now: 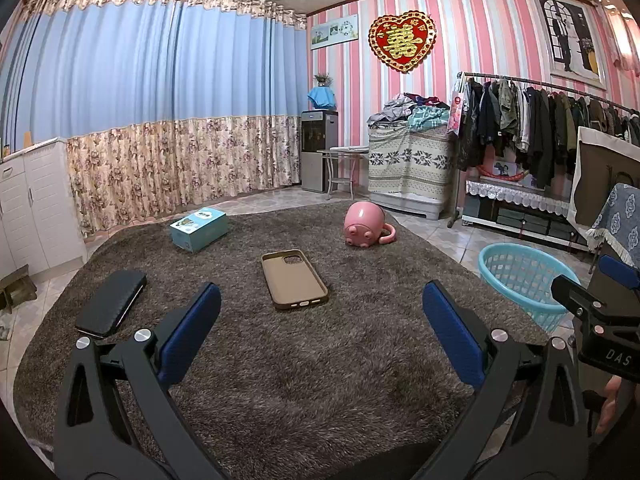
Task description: Collect trash
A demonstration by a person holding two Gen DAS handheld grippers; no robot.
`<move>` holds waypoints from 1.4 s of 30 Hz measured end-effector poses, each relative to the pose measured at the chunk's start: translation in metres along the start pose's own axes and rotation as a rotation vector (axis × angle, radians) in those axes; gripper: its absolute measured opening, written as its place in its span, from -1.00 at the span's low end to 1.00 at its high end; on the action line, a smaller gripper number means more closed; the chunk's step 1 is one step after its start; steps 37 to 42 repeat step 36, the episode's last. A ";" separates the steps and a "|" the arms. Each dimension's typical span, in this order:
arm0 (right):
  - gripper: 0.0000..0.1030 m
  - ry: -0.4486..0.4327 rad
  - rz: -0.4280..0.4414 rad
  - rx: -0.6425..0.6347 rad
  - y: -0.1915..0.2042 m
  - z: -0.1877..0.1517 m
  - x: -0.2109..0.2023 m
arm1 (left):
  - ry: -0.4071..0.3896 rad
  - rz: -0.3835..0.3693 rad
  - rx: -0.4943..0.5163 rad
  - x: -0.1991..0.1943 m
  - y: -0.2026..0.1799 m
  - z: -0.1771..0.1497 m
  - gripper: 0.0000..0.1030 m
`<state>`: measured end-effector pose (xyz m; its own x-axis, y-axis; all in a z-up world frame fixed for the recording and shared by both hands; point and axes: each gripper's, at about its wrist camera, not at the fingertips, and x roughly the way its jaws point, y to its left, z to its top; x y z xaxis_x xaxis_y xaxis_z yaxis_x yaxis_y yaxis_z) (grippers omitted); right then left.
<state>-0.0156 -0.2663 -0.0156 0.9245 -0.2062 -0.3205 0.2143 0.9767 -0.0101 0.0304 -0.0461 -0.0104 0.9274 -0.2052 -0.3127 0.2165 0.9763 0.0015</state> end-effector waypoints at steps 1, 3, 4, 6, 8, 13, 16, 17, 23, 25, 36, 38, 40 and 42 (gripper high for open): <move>0.92 0.001 0.000 0.000 0.000 0.000 0.000 | 0.001 0.000 -0.001 0.001 0.000 0.001 0.90; 0.92 0.001 0.000 0.000 0.000 0.000 0.000 | 0.000 0.000 -0.001 0.001 0.000 0.001 0.90; 0.92 0.000 0.000 0.001 0.000 0.000 0.000 | -0.001 0.001 -0.001 0.000 0.000 0.001 0.90; 0.92 0.000 0.000 0.000 0.000 0.000 0.000 | 0.000 0.000 -0.001 0.001 0.000 0.001 0.90; 0.92 0.000 0.000 0.000 0.000 -0.001 0.000 | 0.000 0.001 -0.001 0.001 0.000 0.001 0.90; 0.92 0.000 0.000 0.000 -0.001 -0.001 0.000 | -0.002 0.001 0.001 0.000 0.000 0.001 0.90; 0.92 0.000 0.000 0.000 -0.001 -0.001 0.001 | -0.002 0.000 0.001 0.000 0.001 0.001 0.90; 0.92 0.000 0.000 0.000 -0.001 -0.001 0.001 | -0.001 0.000 0.000 0.001 0.001 0.001 0.90; 0.92 0.000 0.000 0.000 0.000 -0.002 0.001 | -0.002 0.000 0.001 0.001 0.001 0.001 0.90; 0.92 -0.001 0.000 0.000 0.000 -0.002 0.001 | -0.003 0.001 0.002 0.000 0.000 0.001 0.90; 0.92 -0.001 -0.001 0.000 0.000 -0.003 0.001 | -0.016 0.011 0.026 0.003 0.003 0.011 0.90; 0.92 -0.001 -0.001 0.000 0.000 -0.003 0.001 | -0.016 0.011 0.026 0.003 0.003 0.011 0.90; 0.92 -0.001 -0.001 0.000 0.000 -0.003 0.001 | -0.016 0.011 0.026 0.003 0.003 0.011 0.90; 0.92 -0.001 -0.001 0.000 0.000 -0.003 0.001 | -0.016 0.011 0.026 0.003 0.003 0.011 0.90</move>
